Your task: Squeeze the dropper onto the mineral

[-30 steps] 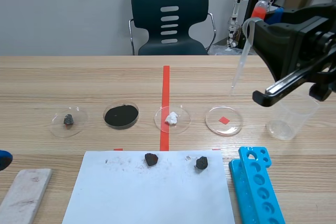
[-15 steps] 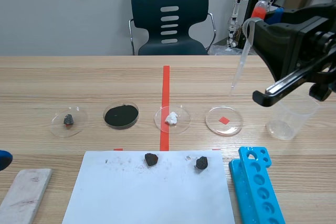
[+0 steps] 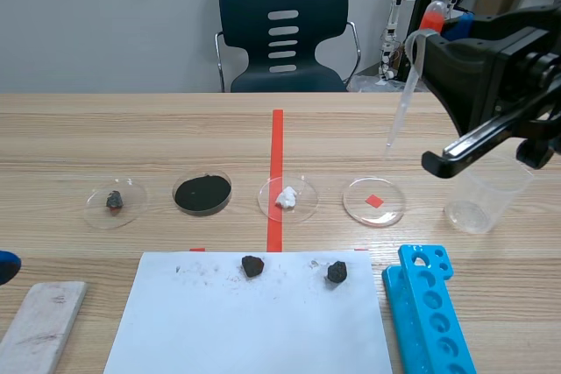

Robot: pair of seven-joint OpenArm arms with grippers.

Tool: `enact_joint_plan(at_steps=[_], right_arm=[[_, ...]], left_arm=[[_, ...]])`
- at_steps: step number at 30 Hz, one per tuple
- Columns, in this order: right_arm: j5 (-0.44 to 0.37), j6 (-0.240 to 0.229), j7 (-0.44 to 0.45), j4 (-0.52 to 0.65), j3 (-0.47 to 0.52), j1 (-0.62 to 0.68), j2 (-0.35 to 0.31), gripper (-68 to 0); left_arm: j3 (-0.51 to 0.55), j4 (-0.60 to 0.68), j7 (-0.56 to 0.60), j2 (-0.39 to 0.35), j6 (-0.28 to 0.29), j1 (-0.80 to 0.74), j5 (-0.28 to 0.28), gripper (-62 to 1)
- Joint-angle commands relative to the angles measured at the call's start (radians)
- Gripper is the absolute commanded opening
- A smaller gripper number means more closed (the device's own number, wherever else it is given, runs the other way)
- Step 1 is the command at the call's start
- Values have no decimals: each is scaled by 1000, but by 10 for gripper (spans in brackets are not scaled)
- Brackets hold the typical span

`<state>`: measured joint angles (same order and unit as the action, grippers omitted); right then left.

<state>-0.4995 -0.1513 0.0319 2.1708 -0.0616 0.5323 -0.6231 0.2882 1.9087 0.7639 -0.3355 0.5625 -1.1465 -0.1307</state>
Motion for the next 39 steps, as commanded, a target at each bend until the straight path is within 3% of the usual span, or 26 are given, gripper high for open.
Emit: enact_joint_plan(at_steps=[1,12,21,26,33,39], right_arm=[[-10,10,19,-5,2,-15,3,-582],[-10,13,50,-116,-21,-122,3,-582],[-10,13,65,-252,-117,-288,13,-582],[-4,-8,60,-349,-158,-373,100,-582],[81,-94,43,-494,-169,-462,241,-582],[137,-163,48,-576,-172,-508,312,-582]], left_arm=[[-7,13,18,0,5,3,14,14],[-7,13,18,0,5,3,14,14],[-7,13,18,0,5,3,14,14],[-7,13,18,0,5,3,14,14],[-7,13,18,0,5,3,14,14],[-7,13,18,0,5,3,14,14]])
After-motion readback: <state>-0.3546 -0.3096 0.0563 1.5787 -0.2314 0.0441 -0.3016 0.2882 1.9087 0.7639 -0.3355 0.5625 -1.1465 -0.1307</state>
